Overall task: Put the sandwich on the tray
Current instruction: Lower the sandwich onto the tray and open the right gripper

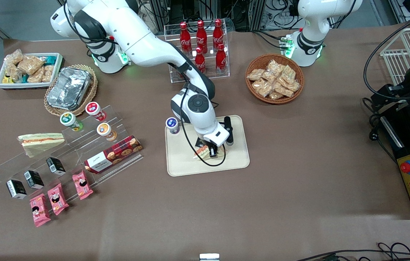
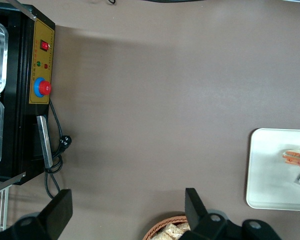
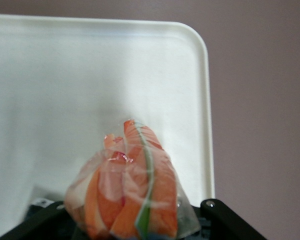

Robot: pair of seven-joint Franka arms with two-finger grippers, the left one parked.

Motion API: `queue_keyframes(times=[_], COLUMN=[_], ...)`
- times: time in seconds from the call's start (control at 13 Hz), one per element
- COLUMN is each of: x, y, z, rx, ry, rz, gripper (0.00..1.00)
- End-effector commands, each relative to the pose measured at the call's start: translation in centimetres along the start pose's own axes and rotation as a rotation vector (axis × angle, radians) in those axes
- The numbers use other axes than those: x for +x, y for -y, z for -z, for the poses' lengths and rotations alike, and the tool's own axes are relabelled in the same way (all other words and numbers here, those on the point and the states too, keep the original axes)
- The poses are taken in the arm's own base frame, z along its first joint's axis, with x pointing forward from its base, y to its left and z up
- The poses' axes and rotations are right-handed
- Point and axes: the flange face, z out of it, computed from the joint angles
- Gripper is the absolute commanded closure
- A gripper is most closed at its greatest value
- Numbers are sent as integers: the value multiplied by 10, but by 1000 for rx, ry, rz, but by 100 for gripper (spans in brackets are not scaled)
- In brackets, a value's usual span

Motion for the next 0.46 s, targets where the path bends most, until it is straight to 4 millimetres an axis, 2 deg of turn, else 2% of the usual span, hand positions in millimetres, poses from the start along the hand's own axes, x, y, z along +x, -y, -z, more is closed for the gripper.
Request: queue_keyframes(times=[0.0, 0.23, 0.31, 0.38], x=[-22, -26, -31, -32], y=[-27, -26, -24, -22], z=[-7, -20, -30, -35], rx=[-38, -34, -21, -11], ry=[-34, -113, -112, -115], rz=[-26, -138, -161, -180], gripper=[100, 100, 95, 56])
